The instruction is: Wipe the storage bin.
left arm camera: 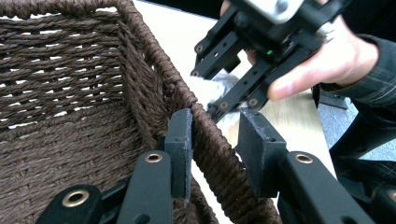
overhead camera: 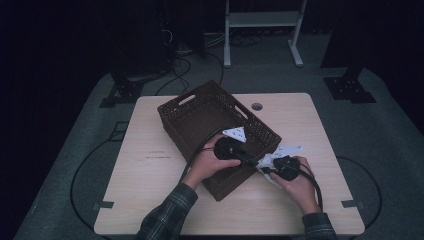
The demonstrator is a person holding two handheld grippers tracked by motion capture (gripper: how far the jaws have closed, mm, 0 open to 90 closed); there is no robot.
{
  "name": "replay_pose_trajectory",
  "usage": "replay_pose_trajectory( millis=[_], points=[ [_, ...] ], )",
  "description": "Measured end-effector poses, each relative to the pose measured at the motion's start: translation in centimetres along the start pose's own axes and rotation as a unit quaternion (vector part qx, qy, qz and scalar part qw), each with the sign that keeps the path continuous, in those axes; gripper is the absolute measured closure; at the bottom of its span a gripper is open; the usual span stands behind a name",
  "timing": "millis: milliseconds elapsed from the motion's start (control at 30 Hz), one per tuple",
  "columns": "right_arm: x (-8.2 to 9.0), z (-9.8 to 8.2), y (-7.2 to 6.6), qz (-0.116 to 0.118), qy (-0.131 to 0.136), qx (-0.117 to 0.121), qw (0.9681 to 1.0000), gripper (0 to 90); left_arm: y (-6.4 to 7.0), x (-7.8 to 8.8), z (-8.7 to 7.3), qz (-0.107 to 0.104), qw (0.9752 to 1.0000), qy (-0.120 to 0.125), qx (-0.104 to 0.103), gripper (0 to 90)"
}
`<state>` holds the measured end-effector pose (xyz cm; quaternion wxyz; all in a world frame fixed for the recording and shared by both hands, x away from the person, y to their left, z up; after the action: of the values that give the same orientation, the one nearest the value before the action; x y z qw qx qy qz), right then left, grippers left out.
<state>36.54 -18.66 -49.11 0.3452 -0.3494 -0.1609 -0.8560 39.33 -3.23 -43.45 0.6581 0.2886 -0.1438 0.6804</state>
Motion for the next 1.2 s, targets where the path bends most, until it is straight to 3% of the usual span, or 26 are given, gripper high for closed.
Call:
replay_pose_trajectory(
  millis=[333, 567, 900, 1200],
  points=[
    [1.7, 0.9, -0.7, -0.011, 0.016, 0.017, 0.9997, 73.7, 0.0, 0.0, 0.0, -0.002, 1.0, 0.002, 0.003, 65.0],
    [2.9, 1.4, -1.2, -0.004, 0.032, 0.02, 0.9993, 73.8, 0.0, 0.0, 0.0, -0.001, 1.0, 0.002, 0.004, 65.1],
    [5.5, 2.9, -2.0, 0.01, 0.087, 0.023, 0.9959, 73.8, 0.0, 0.0, 0.0, -0.002, 1.0, 0.002, 0.004, 65.0],
    [4.6, 2.7, -2.2, 0.018, 0.075, 0.02, 0.9968, 73.8, 0.0, 0.0, 0.0, -0.002, 1.0, 0.002, 0.005, 65.0]
  ],
)
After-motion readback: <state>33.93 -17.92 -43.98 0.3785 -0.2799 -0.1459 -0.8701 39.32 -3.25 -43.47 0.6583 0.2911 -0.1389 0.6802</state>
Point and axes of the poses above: each handheld gripper's, and its own axes: x roughly backward along the jaws, z roughly out of its top, y roughly to its right, the point moved 5 cm from there along -x, roughly forward along the jaws
